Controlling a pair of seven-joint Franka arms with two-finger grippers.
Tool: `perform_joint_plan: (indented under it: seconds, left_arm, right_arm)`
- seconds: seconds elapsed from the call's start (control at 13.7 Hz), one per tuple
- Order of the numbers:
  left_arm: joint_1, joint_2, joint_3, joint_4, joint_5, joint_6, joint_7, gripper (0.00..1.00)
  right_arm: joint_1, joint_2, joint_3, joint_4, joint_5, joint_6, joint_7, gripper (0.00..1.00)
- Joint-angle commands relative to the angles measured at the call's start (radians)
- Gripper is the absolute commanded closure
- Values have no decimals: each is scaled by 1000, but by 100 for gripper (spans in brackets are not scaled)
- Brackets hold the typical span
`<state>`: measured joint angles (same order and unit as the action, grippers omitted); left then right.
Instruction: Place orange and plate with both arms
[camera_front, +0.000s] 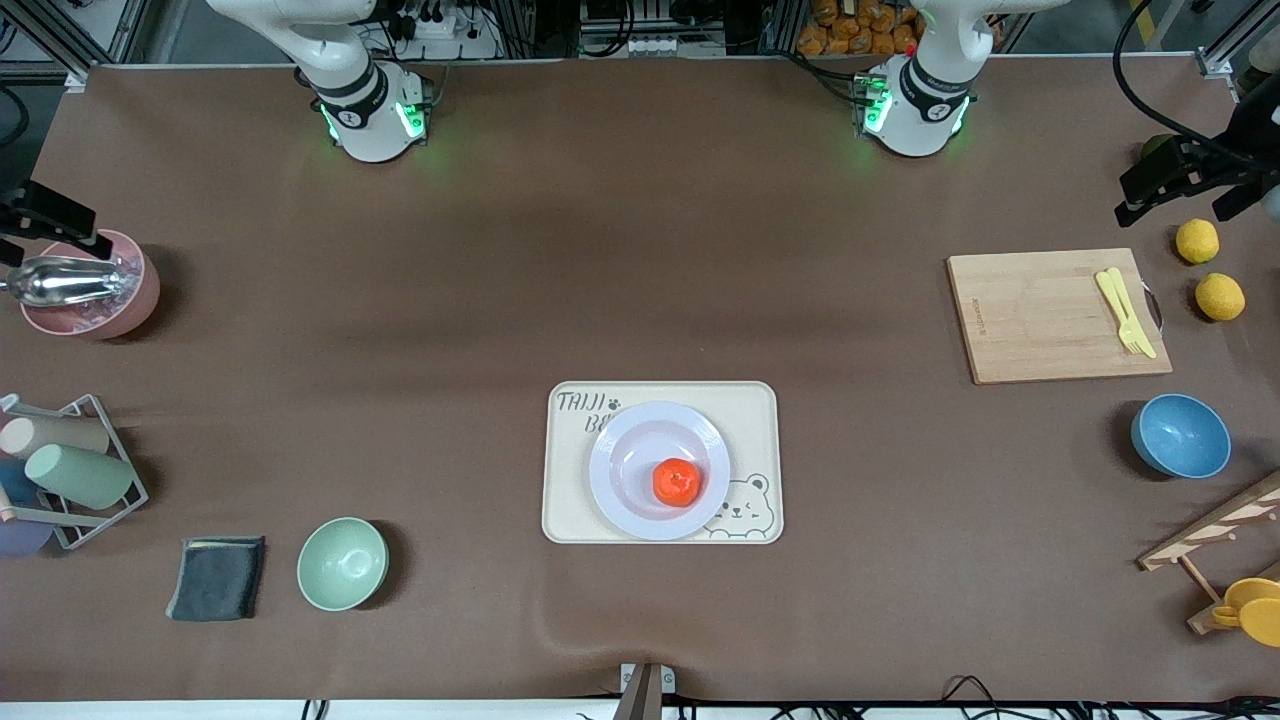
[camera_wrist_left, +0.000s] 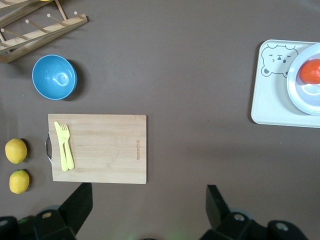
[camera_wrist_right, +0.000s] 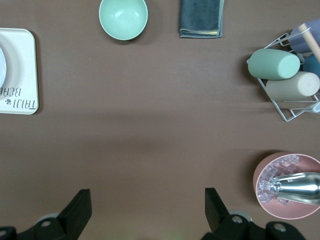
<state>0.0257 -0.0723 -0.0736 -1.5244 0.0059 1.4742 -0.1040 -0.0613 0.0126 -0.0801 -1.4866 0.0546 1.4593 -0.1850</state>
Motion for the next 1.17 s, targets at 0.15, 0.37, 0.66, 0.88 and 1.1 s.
perform_joint_plan:
  seconds: [0.15,0.37,0.66,0.88,1.1]
  left_arm:
    - [-3,-17,2,-2,-14,-12,20,0]
    - [-1,-17,3,1,-12,-12,20,0]
    - [0,-9,3,1,-18,-12,21,0]
    - [2,-4,5,15,-20,-12,18,0]
    - [2,-4,8,15,-14,-14,18,0]
  right_arm:
    - [-23,-16,8,0,-19,-14,-27,0]
    - [-28,-14,5,-1,-18,-13,-40,0]
    - [-29,-14,5,-3,-16,-14,-39,0]
    - [-29,-14,5,-3,-16,-16,-40,0]
    - [-28,-16,6,-3,-18,-16,-39,0]
